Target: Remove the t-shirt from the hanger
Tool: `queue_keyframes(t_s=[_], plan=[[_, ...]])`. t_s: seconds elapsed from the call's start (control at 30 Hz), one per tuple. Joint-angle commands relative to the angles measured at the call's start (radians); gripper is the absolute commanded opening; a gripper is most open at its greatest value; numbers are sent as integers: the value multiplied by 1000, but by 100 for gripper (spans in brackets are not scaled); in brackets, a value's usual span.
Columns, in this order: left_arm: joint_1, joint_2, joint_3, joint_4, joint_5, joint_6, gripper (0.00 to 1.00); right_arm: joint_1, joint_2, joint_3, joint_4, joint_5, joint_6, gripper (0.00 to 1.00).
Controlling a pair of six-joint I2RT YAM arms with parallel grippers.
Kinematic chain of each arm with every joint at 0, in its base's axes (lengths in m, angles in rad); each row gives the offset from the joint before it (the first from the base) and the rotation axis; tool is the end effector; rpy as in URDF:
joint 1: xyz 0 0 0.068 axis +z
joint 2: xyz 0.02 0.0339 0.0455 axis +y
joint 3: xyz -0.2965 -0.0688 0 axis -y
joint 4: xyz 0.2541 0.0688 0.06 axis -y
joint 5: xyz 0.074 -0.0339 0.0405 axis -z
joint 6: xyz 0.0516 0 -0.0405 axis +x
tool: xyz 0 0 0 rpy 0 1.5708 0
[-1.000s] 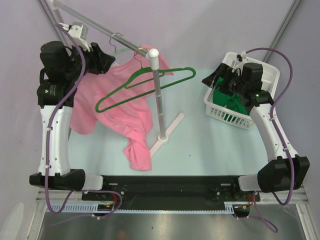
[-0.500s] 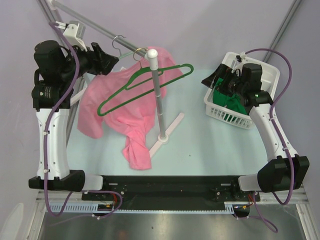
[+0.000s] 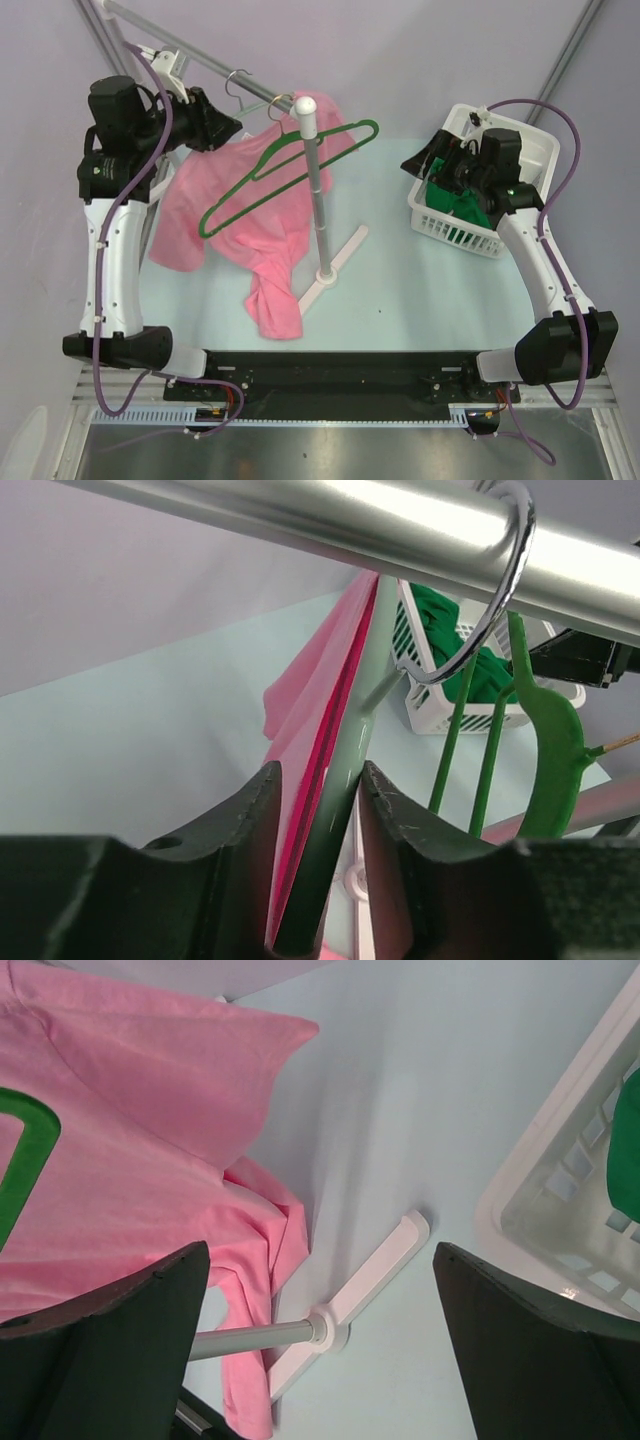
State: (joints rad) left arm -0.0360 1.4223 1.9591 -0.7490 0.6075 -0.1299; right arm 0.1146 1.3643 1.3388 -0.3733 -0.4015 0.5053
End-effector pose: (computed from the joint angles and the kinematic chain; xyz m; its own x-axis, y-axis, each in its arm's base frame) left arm 0.2763 -0.0394 0.5637 -0.2848 -0.0962 -0.9538 0.5550 0.7947 -0.2458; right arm 0.3223 0.0574 0.4100 -0.5617 0.3839 -0.7329 -0.2184 0.7856 0.5789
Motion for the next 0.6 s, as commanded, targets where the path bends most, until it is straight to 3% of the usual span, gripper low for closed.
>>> queue_keyframes(t_s=[0.0, 0.07, 0.2, 0.57], plan=[[-5, 21, 55, -24, 63, 19, 36, 8, -10, -3, 37, -10, 13, 100], [-5, 14, 57, -24, 52, 19, 19, 8, -5, -1, 39, -8, 16, 100], [-5, -32, 61, 16, 15, -8, 0, 13, -1, 10, 40, -11, 18, 100], [-2, -196, 72, 85, -138, -92, 0, 23, 22, 40, 34, -8, 10, 100]])
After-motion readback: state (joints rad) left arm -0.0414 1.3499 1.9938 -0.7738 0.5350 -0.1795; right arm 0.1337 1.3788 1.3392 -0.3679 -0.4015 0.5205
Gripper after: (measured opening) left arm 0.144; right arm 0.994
